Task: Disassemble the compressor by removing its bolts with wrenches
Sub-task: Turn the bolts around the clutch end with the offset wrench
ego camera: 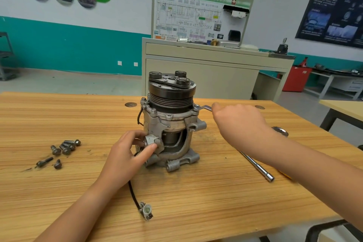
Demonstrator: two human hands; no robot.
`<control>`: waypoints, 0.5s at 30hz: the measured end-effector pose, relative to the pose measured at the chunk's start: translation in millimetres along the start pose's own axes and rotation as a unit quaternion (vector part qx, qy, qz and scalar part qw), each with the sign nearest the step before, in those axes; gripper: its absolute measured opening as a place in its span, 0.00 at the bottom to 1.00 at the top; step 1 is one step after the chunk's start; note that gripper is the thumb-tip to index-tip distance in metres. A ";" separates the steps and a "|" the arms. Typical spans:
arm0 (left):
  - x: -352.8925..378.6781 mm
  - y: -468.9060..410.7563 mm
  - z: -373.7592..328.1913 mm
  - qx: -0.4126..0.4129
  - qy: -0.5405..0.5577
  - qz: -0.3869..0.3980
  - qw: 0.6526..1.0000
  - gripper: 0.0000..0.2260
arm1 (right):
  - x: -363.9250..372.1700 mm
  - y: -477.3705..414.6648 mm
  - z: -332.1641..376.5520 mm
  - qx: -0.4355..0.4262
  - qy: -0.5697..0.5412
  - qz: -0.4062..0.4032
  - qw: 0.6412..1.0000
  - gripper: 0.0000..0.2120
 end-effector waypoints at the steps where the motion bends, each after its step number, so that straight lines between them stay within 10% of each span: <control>1: -0.1 0.0 -0.1 0.001 0.000 0.000 1.000 0.12 | -3.5 0.4 4.8 -0.003 0.023 0.014 1.000 0.23; 15: 0.2 -2.1 0.9 0.008 0.007 0.007 1.000 0.12 | 15.3 -66.7 -38.1 -0.119 0.093 -0.092 0.984 0.19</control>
Point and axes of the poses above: each hand's wrist, its own y-axis away from the middle knuckle, its own x-axis out of the palm, z = x × y, the point moved 4 cm from there along -y, towards the middle knuckle, and after that the axes turned 14 degrees about z, right-handed, at the moved point
